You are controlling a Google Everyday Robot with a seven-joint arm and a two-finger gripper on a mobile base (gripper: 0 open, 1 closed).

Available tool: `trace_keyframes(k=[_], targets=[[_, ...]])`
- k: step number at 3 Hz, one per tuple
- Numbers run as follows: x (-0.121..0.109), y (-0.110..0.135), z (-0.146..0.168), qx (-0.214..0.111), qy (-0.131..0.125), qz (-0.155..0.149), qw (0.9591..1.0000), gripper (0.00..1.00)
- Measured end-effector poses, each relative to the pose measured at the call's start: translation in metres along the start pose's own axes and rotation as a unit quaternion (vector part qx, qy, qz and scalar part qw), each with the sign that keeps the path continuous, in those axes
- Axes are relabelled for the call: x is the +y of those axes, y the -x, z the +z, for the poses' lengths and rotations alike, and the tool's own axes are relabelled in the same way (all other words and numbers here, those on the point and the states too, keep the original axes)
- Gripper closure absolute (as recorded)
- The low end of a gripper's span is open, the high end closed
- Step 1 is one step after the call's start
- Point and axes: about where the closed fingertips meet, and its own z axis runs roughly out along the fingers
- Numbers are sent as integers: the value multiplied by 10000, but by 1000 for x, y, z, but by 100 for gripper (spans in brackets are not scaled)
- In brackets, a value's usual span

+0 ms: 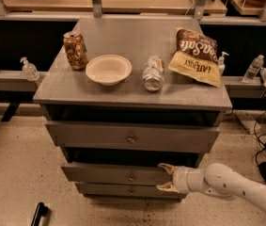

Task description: Open middle drawer

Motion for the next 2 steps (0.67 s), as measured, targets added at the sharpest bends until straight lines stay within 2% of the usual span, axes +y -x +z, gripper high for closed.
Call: trace_keyframes(k=[1,2], targets=[[0,0,0,0,0,0,10000,54],[0,0,0,-1,0,0,10000,50]])
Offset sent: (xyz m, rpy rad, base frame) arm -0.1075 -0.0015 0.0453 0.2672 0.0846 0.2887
